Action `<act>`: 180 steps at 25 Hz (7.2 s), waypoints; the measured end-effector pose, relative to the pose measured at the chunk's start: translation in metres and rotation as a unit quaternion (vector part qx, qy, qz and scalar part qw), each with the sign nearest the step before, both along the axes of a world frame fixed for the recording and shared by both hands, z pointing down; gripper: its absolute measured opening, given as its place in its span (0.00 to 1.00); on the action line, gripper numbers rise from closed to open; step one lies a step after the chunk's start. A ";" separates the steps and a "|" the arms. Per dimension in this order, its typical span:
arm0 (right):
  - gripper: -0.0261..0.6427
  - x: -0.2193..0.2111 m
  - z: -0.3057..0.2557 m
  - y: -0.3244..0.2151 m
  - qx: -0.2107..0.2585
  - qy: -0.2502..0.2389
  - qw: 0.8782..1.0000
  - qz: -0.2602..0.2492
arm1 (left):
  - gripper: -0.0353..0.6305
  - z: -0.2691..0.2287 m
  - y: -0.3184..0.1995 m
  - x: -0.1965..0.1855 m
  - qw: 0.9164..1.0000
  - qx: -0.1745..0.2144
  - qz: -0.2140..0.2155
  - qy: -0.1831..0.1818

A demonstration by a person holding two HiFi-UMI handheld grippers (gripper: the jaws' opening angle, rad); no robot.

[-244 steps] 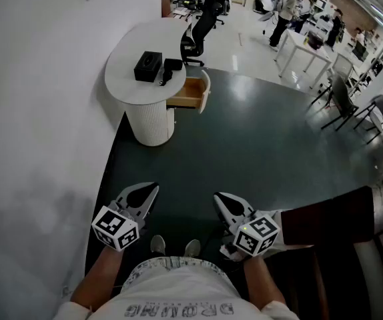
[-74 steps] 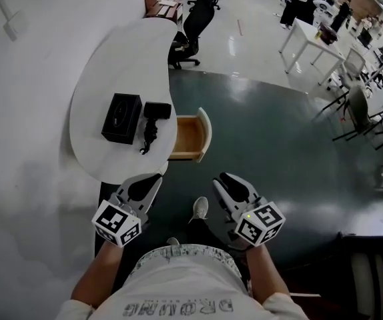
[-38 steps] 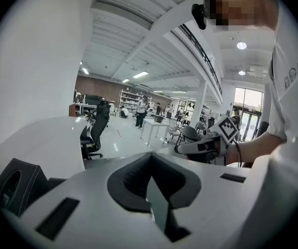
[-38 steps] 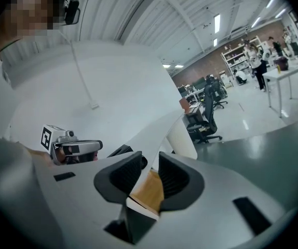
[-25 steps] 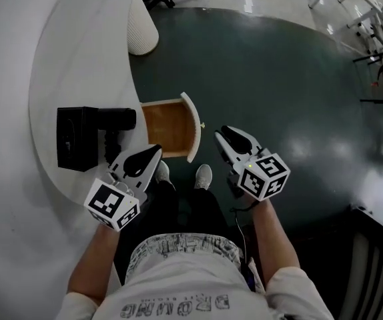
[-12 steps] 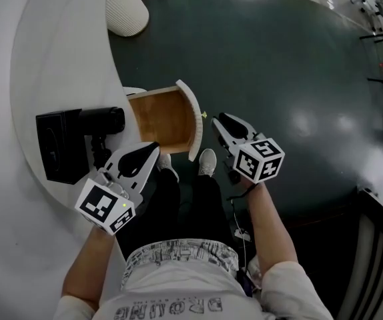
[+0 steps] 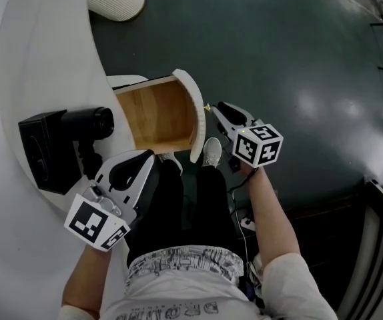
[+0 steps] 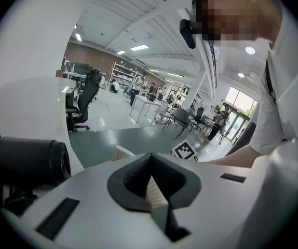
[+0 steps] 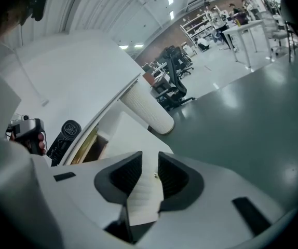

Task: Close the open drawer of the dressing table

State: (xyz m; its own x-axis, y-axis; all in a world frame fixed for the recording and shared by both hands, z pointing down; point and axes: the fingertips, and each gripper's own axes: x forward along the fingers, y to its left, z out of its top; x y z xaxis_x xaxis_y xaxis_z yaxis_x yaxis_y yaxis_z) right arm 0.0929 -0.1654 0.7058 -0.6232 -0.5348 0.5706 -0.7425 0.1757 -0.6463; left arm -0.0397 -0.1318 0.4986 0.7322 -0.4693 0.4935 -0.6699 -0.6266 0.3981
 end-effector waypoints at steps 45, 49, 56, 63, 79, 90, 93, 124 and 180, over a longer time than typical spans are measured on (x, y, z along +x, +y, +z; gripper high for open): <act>0.20 -0.023 0.061 0.008 -0.091 -0.215 0.971 0.044 | 0.08 0.013 0.013 -0.009 0.999 -0.027 -0.026 -0.003; 0.20 -0.042 0.067 0.014 -0.102 -0.228 0.968 0.033 | 0.08 0.009 0.015 -0.020 0.999 -0.023 -0.037 -0.005; 0.20 -0.086 0.062 0.014 -0.110 -0.216 0.970 -0.008 | 0.08 0.002 0.019 -0.043 0.998 -0.015 -0.058 -0.008; 0.20 -0.136 0.066 0.020 -0.124 -0.215 0.968 -0.045 | 0.08 -0.006 0.023 -0.070 0.997 -0.011 -0.080 -0.010; 0.21 -0.234 0.063 0.026 -0.128 -0.224 0.961 -0.100 | 0.08 -0.019 0.031 -0.128 0.994 0.001 -0.110 -0.005; 0.21 -0.255 0.064 0.023 -0.129 -0.214 0.965 -0.084 | 0.08 -0.017 0.038 -0.161 0.992 0.000 -0.123 0.000; 0.21 -0.252 0.061 0.024 -0.132 -0.202 0.967 -0.077 | 0.08 -0.023 0.037 -0.160 0.993 0.005 -0.118 0.006; 0.22 -0.090 -0.171 0.043 0.080 -0.097 0.992 0.010 | 0.08 -0.146 0.047 -0.079 0.988 0.142 -0.012 0.050; 0.15 -0.109 -0.453 0.068 0.318 -0.072 0.945 -0.009 | 0.08 -0.273 0.036 -0.107 0.954 0.277 -0.018 0.114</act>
State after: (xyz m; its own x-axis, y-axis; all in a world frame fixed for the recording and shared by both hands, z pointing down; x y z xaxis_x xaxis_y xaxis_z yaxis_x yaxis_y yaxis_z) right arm -0.0164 -0.0971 0.2531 -0.6818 -0.7300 0.0468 -0.6488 0.5739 -0.4997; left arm -0.1466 -0.0958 0.2255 0.7692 -0.6389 -0.0088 -0.6306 -0.7613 0.1506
